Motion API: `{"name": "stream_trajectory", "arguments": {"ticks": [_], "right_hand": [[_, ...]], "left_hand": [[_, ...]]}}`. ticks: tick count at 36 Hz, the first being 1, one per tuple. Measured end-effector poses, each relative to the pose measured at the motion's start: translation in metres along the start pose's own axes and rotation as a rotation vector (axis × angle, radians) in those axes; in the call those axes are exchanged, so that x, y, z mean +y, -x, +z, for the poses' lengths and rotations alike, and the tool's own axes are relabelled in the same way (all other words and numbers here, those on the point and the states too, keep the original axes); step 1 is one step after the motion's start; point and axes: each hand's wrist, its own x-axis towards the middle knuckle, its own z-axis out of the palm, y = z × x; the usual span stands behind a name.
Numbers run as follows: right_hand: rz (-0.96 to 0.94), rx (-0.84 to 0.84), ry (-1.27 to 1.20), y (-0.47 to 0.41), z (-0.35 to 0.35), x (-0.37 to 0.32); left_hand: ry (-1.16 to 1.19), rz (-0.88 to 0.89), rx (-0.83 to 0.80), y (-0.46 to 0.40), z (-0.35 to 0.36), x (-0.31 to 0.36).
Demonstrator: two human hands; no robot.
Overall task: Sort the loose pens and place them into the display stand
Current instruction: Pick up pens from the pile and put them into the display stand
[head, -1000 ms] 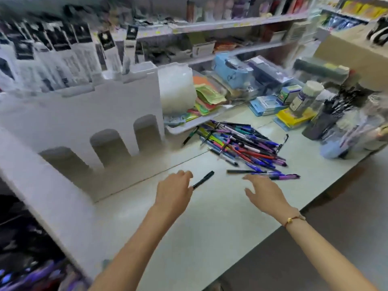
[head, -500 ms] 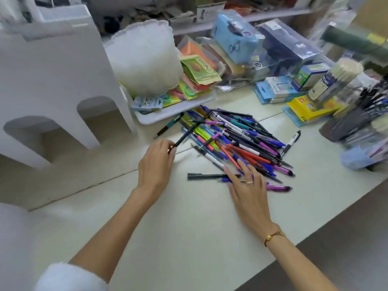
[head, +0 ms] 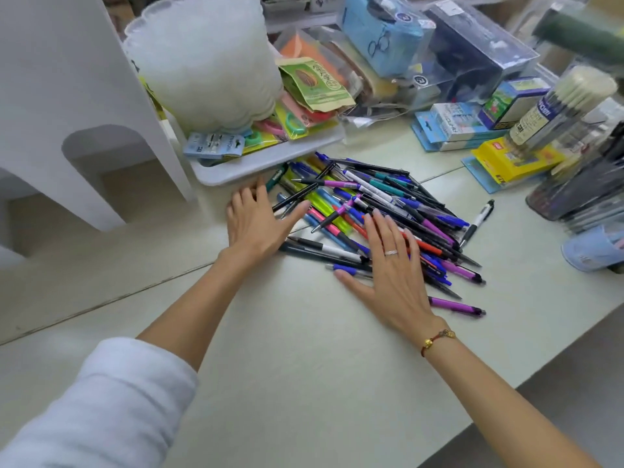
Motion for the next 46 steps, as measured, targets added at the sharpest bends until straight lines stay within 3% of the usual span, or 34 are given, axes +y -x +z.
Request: {"name": "stream_trajectory", "arguments": {"ticks": [6, 9, 15, 19, 23, 29, 34, 40, 46], "right_hand": [[-0.072, 0.009, -0.052, 0.001, -0.004, 0.0], [-0.085, 0.017, -0.097, 0.003, -0.004, -0.003], [-0.161, -0.012, -0.093, 0.007, -0.006, -0.006], [-0.222, 0.06, -0.076, 0.02, -0.006, -0.012], [-0.274, 0.15, -0.069, 0.032, -0.002, -0.026], [-0.324, -0.007, -0.101, 0.023, -0.007, -0.066], [-0.348, -0.116, -0.178, 0.015, -0.009, -0.081], [-0.264, -0.26, -0.278, 0.024, -0.028, -0.045], [-0.12, -0.2, -0.282, 0.04, -0.042, -0.015]], "left_hand": [[0.092, -0.138, 0.045, -0.003, 0.012, 0.011], [0.075, -0.088, 0.049, 0.011, 0.015, 0.015], [0.073, -0.002, -0.007, 0.036, 0.002, 0.001], [0.032, 0.035, -0.079, 0.047, -0.01, -0.013], [0.1, -0.059, -0.192, 0.05, -0.021, -0.026], [0.145, -0.157, -0.191, 0.045, -0.034, -0.032], [0.076, -0.084, -0.109, 0.041, -0.04, -0.029], [0.056, 0.13, -0.027, 0.053, -0.056, -0.036], [0.164, 0.301, -0.098, 0.066, -0.056, -0.024]]}}
